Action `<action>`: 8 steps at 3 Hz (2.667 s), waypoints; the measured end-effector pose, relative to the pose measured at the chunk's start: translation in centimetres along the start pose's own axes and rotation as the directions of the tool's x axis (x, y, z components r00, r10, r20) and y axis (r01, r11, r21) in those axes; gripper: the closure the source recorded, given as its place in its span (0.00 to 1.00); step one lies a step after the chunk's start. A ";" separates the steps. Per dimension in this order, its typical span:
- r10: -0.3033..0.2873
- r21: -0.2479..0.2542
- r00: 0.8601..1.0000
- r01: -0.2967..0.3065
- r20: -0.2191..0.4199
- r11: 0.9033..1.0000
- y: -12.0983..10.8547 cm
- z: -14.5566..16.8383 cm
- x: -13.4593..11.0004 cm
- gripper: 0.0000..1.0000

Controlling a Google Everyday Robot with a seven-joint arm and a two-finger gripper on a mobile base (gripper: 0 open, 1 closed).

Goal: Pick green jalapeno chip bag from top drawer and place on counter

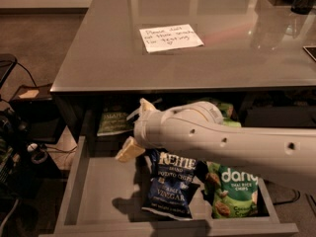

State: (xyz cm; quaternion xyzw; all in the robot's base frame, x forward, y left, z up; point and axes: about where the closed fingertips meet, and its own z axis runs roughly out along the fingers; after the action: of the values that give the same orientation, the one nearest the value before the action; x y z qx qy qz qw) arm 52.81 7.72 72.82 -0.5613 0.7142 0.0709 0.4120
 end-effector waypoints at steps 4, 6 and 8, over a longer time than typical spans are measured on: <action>-0.095 0.018 0.993 0.094 0.069 0.995 -2.6 9.0 -2.0 0.50; -0.213 0.058 0.975 0.209 0.066 0.976 -4.1 12.3 -1.9 0.46; -0.298 0.074 0.954 0.295 0.033 0.953 -2.4 15.8 -1.6 0.42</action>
Offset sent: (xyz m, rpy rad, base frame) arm 0.0588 0.0703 -0.0438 0.0193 -0.0586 0.0572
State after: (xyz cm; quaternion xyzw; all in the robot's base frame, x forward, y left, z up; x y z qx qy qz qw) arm 62.95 16.95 64.52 -0.6462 0.6147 -0.0037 0.4523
